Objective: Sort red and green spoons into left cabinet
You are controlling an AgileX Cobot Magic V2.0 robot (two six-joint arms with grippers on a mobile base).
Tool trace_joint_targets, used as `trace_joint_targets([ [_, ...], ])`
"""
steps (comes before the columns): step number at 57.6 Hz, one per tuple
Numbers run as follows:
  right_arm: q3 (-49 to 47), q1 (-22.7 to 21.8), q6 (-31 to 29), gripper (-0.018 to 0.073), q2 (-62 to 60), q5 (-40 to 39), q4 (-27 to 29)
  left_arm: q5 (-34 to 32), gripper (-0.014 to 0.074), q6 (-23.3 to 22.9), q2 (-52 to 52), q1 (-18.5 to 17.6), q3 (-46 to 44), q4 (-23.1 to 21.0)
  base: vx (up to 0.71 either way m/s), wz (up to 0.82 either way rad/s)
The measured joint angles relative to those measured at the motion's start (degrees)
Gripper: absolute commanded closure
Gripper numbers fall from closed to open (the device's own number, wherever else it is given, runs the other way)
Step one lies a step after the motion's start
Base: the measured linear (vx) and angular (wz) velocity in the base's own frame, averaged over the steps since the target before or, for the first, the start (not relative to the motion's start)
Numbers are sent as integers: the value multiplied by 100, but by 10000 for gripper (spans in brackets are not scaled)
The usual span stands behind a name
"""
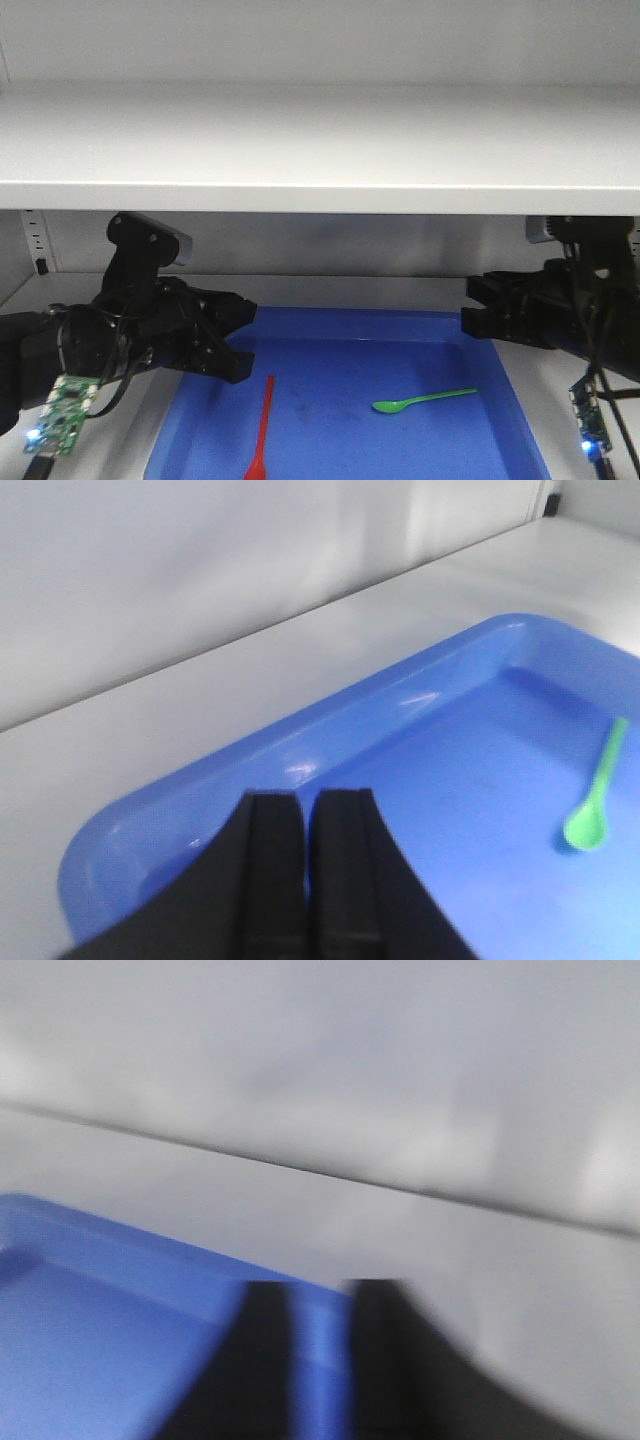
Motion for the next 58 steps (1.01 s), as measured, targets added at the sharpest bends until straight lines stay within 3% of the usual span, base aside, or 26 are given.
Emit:
trace_joint_targets([
  [18,1104,0,262,562,-917,-191,-294,-124,598,-44,-838,0,989,-2,0,0],
  [34,1957,0,284,562,-2330,-266,-288,-247,597,-156,-2457,0,2113,-19,0,0],
  [47,2352,0,296,562,-3210,-266,-283,-494,597,-372,-3914,0,2990,-24,0,0],
  [58,2404,0,309,562,-3475,-266,-283,-688,597,-383,-4586,0,3136,-45,0,0],
])
